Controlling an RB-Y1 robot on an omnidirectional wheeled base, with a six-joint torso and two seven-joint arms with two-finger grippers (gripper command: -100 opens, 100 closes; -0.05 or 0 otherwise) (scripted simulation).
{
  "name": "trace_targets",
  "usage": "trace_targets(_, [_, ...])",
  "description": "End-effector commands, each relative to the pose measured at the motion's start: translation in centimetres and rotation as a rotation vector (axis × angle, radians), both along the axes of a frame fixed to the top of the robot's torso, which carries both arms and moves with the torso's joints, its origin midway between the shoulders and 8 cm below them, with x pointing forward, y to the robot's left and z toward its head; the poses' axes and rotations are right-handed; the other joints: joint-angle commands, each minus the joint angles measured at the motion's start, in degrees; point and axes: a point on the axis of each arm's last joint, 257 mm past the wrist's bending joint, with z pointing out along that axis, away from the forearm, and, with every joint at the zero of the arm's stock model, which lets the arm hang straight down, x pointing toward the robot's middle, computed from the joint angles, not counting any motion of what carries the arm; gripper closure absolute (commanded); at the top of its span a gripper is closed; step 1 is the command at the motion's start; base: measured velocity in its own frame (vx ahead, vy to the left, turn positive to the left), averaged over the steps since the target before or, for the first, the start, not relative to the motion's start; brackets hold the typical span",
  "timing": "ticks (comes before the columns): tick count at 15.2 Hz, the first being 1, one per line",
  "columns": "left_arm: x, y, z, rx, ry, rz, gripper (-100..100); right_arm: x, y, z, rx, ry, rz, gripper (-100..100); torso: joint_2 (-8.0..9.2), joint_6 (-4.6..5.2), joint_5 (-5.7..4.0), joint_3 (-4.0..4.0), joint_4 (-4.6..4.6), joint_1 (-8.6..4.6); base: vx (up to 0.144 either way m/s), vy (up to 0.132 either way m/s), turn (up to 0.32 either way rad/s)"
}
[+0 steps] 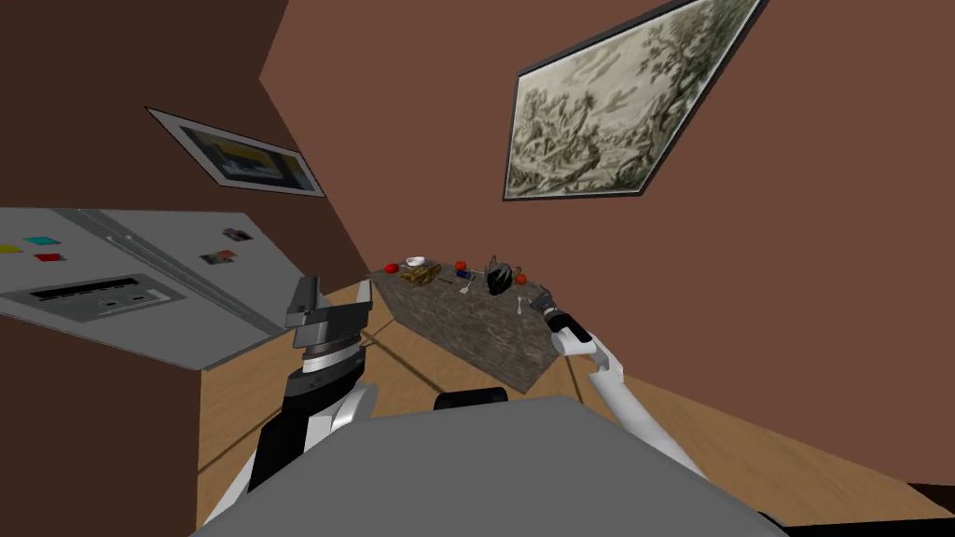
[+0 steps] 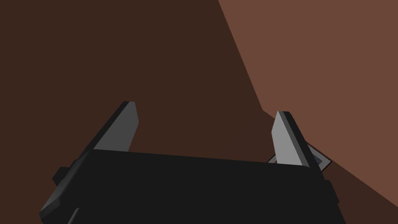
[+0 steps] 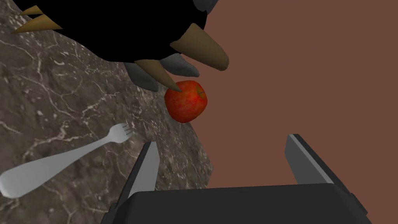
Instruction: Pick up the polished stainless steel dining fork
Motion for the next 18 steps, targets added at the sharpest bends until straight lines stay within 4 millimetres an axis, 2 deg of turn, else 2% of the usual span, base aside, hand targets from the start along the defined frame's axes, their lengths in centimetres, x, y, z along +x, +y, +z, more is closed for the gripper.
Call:
trace_targets(1, [0.0, 0.0, 0.0, 0.000, 0.000, 0.000, 0, 0.7, -2.3, -0.9, 0.051, 0.051, -0.031, -100, 0.00, 0.00, 0.00, 0.00, 0.00, 0.00, 0.012, 0.036, 0.195])
trace_targets(3, [0.0, 0.0, 0.0, 0.000, 0.000, 0.000, 0, 0.5, -2.6, -2.0, 0.068, 0.086, -0.041, -100, -0.02, -0.05, 0.01, -0.01, 0.00, 0.04, 0.014, 0.036, 0.140])
trace_targets(4, [0.0, 0.0, 0.0, 0.000, 0.000, 0.000, 0, 1.1, -4.7, -2.1, 0.105, 0.106, -0.070, -100, 0.00, -0.01, 0.01, 0.00, 0.00, 0.02, 0.015, 0.047, 0.225])
trace_targets(7, [0.0, 0.0, 0.0, 0.000, 0.000, 0.000, 0, 0.7, -5.0, -3.6, 0.131, 0.157, -0.086, -100, -0.04, -0.01, 0.01, -0.02, -0.01, 0.04, 0.021, 0.031, 0.095])
trace_targets(8, [0.0, 0.0, 0.0, 0.000, 0.000, 0.000, 0, 1.1, -7.3, -3.8, 0.182, 0.181, -0.124, -100, -0.01, 0.01, 0.00, 0.00, 0.00, 0.00, 0.019, 0.032, 0.146])
trace_targets(10, [0.0, 0.0, 0.0, 0.000, 0.000, 0.000, 0, 0.7, -7.6, -5.0, 0.197, 0.224, -0.139, -100, -0.04, -0.06, 0.01, -0.02, 0.00, 0.04, 0.024, 0.034, 0.165])
trace_targets(11, [0.0, 0.0, 0.0, 0.000, 0.000, 0.000, 0, 1.1, -9.6, -4.5, 0.241, 0.233, -0.173, -100, -0.03, -0.02, 0.00, -0.02, -0.01, 0.03, 0.024, 0.043, 0.225])
trace_targets(12, [0.0, 0.0, 0.0, 0.000, 0.000, 0.000, 0, 0.7, -10.1, -5.7, 0.262, 0.261, -0.192, -100, -0.05, -0.07, 0.02, -0.02, 0.00, 0.05, 0.030, 0.046, 0.202])
trace_targets(14, [0.0, 0.0, 0.0, 0.000, 0.000, 0.000, 0, 0.4, -10.1, -6.3, 0.266, 0.287, -0.199, -100, -0.04, 0.00, 0.01, -0.02, -0.01, 0.05, 0.019, 0.024, 0.013])
trace_targets(15, [0.0, 0.0, 0.0, 0.000, 0.000, 0.000, 0, 0.4, -12.6, -6.3, 0.321, 0.303, -0.247, -100, -0.01, 0.01, 0.00, 0.00, 0.00, 0.01, 0.017, 0.032, 0.167])
trace_targets(18, [0.0, 0.0, 0.0, 0.000, 0.000, 0.000, 0, -0.1, -12.7, -7.5, 0.338, 0.346, -0.265, -100, -0.02, -0.01, 0.00, -0.01, 0.00, 0.02, 0.022, 0.024, 0.099])
